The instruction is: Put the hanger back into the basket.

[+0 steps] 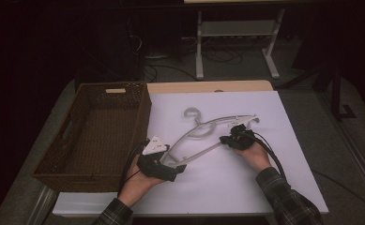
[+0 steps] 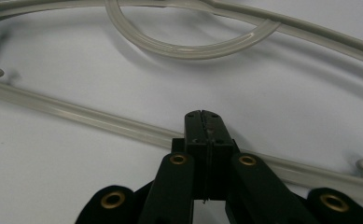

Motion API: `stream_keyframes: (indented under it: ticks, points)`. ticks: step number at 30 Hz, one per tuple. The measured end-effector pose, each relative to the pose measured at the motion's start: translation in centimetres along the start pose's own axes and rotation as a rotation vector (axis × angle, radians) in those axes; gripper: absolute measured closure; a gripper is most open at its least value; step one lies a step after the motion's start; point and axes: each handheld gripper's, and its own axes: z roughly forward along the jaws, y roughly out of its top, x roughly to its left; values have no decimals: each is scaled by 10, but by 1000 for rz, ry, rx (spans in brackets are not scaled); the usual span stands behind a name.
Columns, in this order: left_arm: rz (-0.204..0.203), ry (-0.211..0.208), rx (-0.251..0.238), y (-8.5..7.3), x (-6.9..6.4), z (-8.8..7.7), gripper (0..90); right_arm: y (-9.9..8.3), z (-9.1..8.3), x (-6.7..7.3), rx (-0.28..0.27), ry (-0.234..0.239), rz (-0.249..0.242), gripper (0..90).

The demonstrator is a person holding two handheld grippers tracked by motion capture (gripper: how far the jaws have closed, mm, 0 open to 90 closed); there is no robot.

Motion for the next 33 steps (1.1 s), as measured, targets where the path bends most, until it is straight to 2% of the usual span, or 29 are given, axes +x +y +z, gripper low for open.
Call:
stream_keyframes:
  ticks: [7, 14, 19, 25, 33]
  points:
    - [0, 7, 1, 1, 0, 1, 59, -1, 0, 1, 0, -8, -7, 899]
    - [-1, 24, 3, 11, 2, 9, 61, -1, 0, 1, 0, -10, -8, 900]
    - [-17, 39, 25, 24, 11, 23, 70, -1, 0, 2, 4, -13, -6, 900]
    - [-57, 58, 46, 27, 25, 38, 137, -1, 0, 1, 6, -8, 3, 900]
    - [-97, 92, 76, 28, 42, 55, 182, -1, 0, 3, 8, -18, 6, 900]
